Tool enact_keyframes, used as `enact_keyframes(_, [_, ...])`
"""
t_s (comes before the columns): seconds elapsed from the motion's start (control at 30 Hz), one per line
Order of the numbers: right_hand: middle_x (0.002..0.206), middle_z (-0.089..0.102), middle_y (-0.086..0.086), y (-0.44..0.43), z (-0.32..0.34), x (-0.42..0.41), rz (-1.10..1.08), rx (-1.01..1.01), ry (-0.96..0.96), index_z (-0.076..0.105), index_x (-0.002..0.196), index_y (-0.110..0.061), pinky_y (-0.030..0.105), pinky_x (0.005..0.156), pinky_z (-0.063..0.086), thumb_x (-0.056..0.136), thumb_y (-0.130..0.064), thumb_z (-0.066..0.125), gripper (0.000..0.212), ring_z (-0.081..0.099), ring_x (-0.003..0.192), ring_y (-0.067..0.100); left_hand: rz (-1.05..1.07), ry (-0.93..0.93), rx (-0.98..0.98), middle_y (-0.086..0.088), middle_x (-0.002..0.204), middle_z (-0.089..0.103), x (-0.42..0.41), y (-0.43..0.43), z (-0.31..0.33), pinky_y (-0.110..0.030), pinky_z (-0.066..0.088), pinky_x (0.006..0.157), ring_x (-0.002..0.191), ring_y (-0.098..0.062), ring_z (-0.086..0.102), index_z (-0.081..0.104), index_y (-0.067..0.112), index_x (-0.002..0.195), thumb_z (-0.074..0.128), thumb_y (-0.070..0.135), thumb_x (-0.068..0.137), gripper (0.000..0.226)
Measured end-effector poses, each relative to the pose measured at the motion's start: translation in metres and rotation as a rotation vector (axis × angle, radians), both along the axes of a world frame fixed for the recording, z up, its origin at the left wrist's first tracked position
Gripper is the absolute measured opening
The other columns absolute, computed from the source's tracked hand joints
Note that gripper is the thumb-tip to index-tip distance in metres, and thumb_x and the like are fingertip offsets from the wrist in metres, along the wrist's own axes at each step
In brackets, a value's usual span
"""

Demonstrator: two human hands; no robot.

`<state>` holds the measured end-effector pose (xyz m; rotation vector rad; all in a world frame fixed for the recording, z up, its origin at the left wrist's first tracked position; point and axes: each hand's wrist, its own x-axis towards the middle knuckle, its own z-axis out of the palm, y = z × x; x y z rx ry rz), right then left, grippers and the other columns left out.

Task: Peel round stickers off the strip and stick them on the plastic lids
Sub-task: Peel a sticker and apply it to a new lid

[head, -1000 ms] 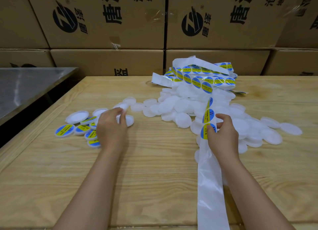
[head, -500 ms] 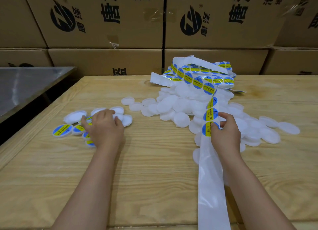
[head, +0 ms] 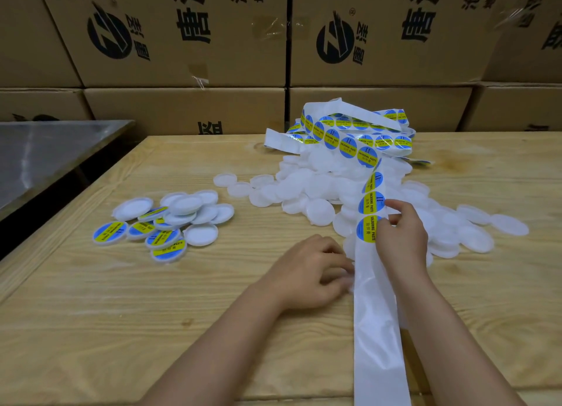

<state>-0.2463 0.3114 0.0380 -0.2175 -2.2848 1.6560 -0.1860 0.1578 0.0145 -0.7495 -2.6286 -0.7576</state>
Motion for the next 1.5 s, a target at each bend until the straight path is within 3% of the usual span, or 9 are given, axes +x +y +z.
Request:
enact_keyframes(0.13, [0.089,0.057,0.001,-0.001,0.000,0.001,0.013,-0.007,-0.006,0.055,0.116,-0.021,0.008,0.045,0.034,0.086,-0.004,0.044,0.037,0.049,0.065,0.002,0.121,0.092,-0.066,-0.001,0.091,0.063,-0.005,-0.012,-0.002,-0.033,0.042,0.078,0.086,-0.021,0.054,0.067,0.012,0.084,0.071,0.040,0.078,0.029])
enact_keyframes(0.47, [0.091,0.061,0.007,-0.004,0.000,0.001,0.115,-0.101,-0.022,0.056,0.114,-0.023,0.023,0.055,0.036,0.083,0.000,0.047,0.040,0.053,0.070,0.015,0.567,0.059,-0.126,0.006,0.087,0.056,-0.025,-0.046,-0.014,-0.029,0.031,0.080,0.088,-0.017,0.049,0.053,0.020,0.089,0.055,0.063,0.078,0.044])
enact_keyframes(0.67, [0.079,0.056,0.003,-0.009,-0.002,0.002,0.190,-0.087,0.010,0.057,0.115,-0.035,0.026,0.055,0.035,0.079,0.003,0.044,0.054,0.049,0.065,0.018,0.711,0.071,-0.150,0.006,0.111,0.057,-0.025,-0.039,-0.015,-0.035,0.021,0.103,0.108,-0.016,0.049,0.053,0.022,0.112,0.044,0.058,0.086,0.046])
enact_keyframes(0.77, [0.082,0.054,-0.003,-0.015,-0.001,0.006,0.280,-0.036,0.008,0.060,0.104,-0.046,0.025,0.057,0.040,0.076,0.004,0.044,0.060,0.048,0.062,0.014,0.604,0.133,0.064,0.006,0.121,0.056,-0.022,-0.030,-0.007,-0.035,0.018,0.107,0.116,-0.014,0.047,0.053,0.021,0.121,0.042,0.045,0.089,0.042])
enact_keyframes(0.87, [0.100,0.065,0.011,-0.020,-0.002,0.009,0.355,-0.004,-0.027,0.063,0.090,-0.045,0.037,0.074,0.050,0.078,0.004,0.045,0.054,0.060,0.075,0.030,0.371,0.042,0.271,0.007,0.127,0.055,-0.016,-0.016,0.001,-0.020,0.018,0.101,0.120,-0.009,0.042,0.052,0.021,0.128,0.048,0.045,0.083,0.050])
enact_keyframes(1.0, [0.080,0.062,0.018,-0.023,0.002,0.013,0.411,-0.023,0.003,0.065,0.086,-0.044,0.036,0.068,0.046,0.078,0.006,0.045,0.054,0.053,0.071,0.028,0.201,-0.048,0.337,0.012,0.128,0.056,-0.013,-0.008,0.003,-0.023,0.028,0.105,0.121,-0.007,0.047,0.054,0.021,0.128,0.063,0.034,0.084,0.047])
enact_keyframes(1.1, [0.081,0.067,0.004,-0.025,0.003,0.016,0.448,-0.070,0.035,0.065,0.091,-0.037,0.032,0.072,0.048,0.086,0.002,0.050,0.043,0.059,0.076,0.025,0.207,-0.048,0.381,0.005,0.126,0.059,-0.013,-0.009,0.005,-0.033,0.036,0.104,0.119,-0.010,0.051,0.058,0.016,0.124,0.070,0.023,0.082,0.044])
enact_keyframes(1.27, [0.094,0.070,-0.003,-0.029,0.004,0.020,0.472,-0.157,0.073,0.068,0.099,-0.024,0.017,0.076,0.051,0.092,-0.007,0.054,0.023,0.065,0.086,0.012,0.257,-0.034,0.460,0.010,0.113,0.063,-0.011,-0.008,0.008,-0.024,0.041,0.095,0.106,-0.005,0.055,0.062,0.018,0.115,0.075,0.014,0.075,0.042])
enact_keyframes(1.5, [0.081,0.069,-0.017,-0.032,0.002,0.023,0.465,-0.061,0.132,0.072,0.096,-0.022,0.006,0.069,0.046,0.089,-0.013,0.060,0.017,0.064,0.077,-0.007,0.359,-0.014,0.530,0.015,0.084,0.062,-0.013,-0.007,0.007,-0.019,0.043,0.078,0.083,0.000,0.055,0.060,0.021,0.088,0.077,0.010,0.068,0.028])
